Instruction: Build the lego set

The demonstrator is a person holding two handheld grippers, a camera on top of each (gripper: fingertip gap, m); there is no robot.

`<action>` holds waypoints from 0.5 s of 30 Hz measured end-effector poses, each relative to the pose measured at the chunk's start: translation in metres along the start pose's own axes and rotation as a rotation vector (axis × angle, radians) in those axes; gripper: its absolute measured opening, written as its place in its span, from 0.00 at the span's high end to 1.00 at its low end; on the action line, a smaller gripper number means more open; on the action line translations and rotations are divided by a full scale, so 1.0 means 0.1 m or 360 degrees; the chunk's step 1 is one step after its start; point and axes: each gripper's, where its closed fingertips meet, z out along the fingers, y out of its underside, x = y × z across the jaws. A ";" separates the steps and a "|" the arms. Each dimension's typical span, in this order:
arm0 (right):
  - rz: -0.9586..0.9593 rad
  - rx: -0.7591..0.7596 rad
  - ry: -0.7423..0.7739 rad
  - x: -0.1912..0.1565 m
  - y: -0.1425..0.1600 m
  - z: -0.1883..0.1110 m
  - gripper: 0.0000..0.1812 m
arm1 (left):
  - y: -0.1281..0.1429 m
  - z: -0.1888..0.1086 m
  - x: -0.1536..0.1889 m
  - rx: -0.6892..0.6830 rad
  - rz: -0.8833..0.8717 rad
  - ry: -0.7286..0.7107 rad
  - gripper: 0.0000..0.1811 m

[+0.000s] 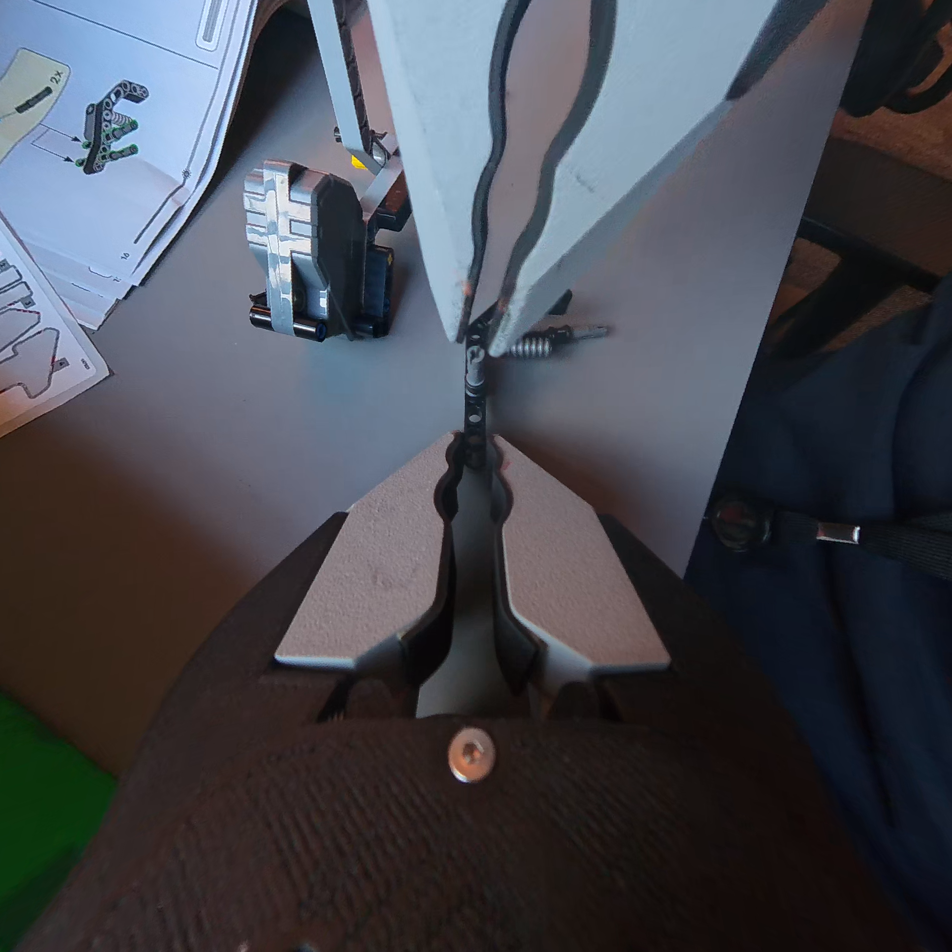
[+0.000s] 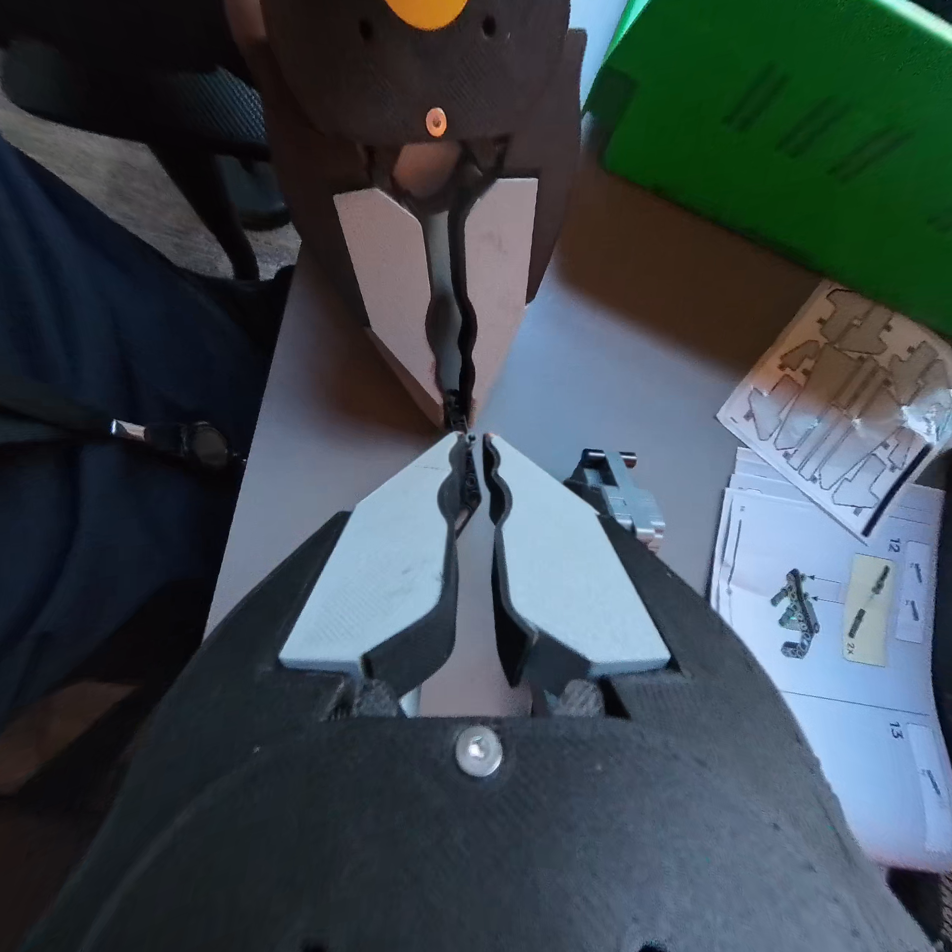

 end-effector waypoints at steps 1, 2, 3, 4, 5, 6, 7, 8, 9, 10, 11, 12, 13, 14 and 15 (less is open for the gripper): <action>0.0001 -0.0011 -0.0007 -0.01 0.00 0.01 0.96 | 0.00 0.00 0.00 0.0000 0.0001 -0.0001 0.97; -0.0001 -0.0020 -0.0009 -0.01 0.00 0.01 0.94 | 0.00 0.00 0.00 0.0000 0.0001 -0.0001 0.97; -0.0003 -0.0031 -0.0011 -0.01 0.00 0.02 0.93 | 0.00 0.00 0.00 0.0000 -0.0001 0.0001 0.97; -0.0008 -0.0038 -0.0014 0.00 0.00 0.02 0.93 | 0.00 0.00 0.00 0.0000 -0.0002 0.0002 0.97; -0.0017 -0.0047 -0.0017 0.00 0.01 0.03 0.95 | 0.00 0.00 0.00 0.0000 -0.0002 0.0002 0.97; -0.0031 -0.0064 -0.0020 0.00 0.02 0.04 0.98 | 0.00 0.00 0.00 0.0000 -0.0002 0.0002 0.97; -0.0043 -0.0092 -0.0023 0.00 0.04 0.06 0.99 | 0.00 0.00 0.00 0.0000 -0.0003 0.0003 0.97; -0.0047 -0.0124 -0.0030 -0.01 0.06 0.08 0.98 | 0.00 0.00 0.00 0.0000 -0.0003 0.0003 0.97; -0.0050 -0.0149 -0.0045 -0.02 0.08 0.10 0.99 | 0.00 0.00 0.00 0.0000 -0.0003 0.0003 0.97; -0.0058 -0.0166 -0.0052 -0.02 0.09 0.12 0.99 | 0.00 0.00 0.00 0.0000 -0.0001 0.0001 0.97; -0.0068 -0.0177 -0.0061 -0.03 0.10 0.13 0.99 | 0.00 0.00 0.00 0.0000 0.0002 -0.0002 0.97; -0.0073 -0.0185 -0.0076 -0.03 0.10 0.13 0.99 | 0.00 0.00 0.00 -0.0001 0.0004 -0.0004 0.97; -0.0068 -0.0198 -0.0091 -0.04 0.11 0.13 0.99 | 0.00 0.00 0.00 -0.0001 0.0004 -0.0004 0.97; -0.0055 -0.0204 -0.0110 -0.04 0.11 0.13 0.99 | 0.00 0.00 0.00 -0.0002 0.0006 -0.0006 0.97; -0.0045 -0.0211 -0.0124 -0.05 0.12 0.13 0.99 | 0.00 0.00 0.00 -0.0003 0.0012 -0.0011 0.97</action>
